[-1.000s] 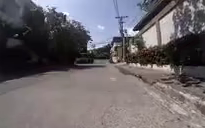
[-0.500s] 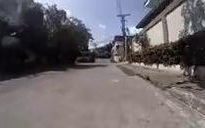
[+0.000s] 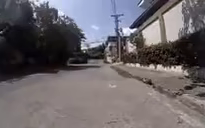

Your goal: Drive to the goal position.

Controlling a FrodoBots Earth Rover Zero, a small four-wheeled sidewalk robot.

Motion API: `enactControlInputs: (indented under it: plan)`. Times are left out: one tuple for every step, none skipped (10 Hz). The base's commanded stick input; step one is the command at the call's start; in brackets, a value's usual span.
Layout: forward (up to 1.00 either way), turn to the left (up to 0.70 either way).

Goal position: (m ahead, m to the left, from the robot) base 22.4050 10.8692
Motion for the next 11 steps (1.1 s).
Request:
enactControlInputs:
  plan:
    - [1.0, 0.0]
    - [1.0, 0.0]
    - [1.0, 0.0]
    - [1.0, 0.0]
    - [1.0, 0.0]
    - [1.0, 0.0]
    - [1.0, 0.0]
    - [1.0, 0.0]
    - [1.0, 0.0]
    - [1.0, 0.0]
    - [1.0, 0.0]
